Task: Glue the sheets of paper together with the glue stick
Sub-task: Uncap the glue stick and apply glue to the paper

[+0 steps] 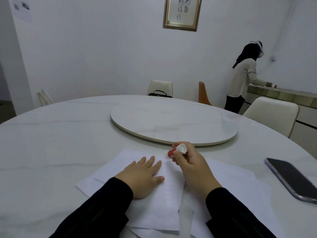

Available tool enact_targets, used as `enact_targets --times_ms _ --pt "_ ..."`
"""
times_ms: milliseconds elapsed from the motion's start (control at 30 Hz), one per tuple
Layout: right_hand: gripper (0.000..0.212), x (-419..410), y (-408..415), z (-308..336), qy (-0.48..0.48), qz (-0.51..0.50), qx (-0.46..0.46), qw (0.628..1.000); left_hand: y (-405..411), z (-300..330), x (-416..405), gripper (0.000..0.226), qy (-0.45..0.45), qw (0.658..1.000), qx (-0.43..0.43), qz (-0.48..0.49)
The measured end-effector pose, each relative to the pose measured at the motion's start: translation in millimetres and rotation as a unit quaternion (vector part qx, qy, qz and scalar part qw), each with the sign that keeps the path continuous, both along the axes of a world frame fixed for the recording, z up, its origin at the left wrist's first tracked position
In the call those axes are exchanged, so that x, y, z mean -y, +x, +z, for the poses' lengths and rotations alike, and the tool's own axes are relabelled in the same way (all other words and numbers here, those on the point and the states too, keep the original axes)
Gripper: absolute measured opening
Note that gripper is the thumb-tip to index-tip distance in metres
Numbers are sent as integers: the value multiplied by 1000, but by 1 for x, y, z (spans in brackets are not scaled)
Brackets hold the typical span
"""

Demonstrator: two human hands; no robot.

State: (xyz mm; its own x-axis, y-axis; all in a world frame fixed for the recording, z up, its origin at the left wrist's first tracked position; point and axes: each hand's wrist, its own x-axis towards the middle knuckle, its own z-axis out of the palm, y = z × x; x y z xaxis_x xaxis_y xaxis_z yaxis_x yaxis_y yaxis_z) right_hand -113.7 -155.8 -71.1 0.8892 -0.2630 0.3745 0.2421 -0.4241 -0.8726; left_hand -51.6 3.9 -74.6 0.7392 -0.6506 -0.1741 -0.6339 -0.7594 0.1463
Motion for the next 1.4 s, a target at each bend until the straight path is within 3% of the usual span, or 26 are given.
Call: enact_targets --times_ms 233,600,967,1400 --pt "13 -1 1 -1 -87 37 -52 994 -1 7 3 59 8 999 -30 12" --pt "14 -2 -25 20 -36 164 -34 985 10 18 -9 56 44 997 -63 -30" --pt "19 -2 -47 50 -4 354 -173 919 9 17 -9 56 41 997 -61 -25" --pt "26 7 -49 50 43 474 -241 846 8 17 -11 56 42 997 -57 -16"
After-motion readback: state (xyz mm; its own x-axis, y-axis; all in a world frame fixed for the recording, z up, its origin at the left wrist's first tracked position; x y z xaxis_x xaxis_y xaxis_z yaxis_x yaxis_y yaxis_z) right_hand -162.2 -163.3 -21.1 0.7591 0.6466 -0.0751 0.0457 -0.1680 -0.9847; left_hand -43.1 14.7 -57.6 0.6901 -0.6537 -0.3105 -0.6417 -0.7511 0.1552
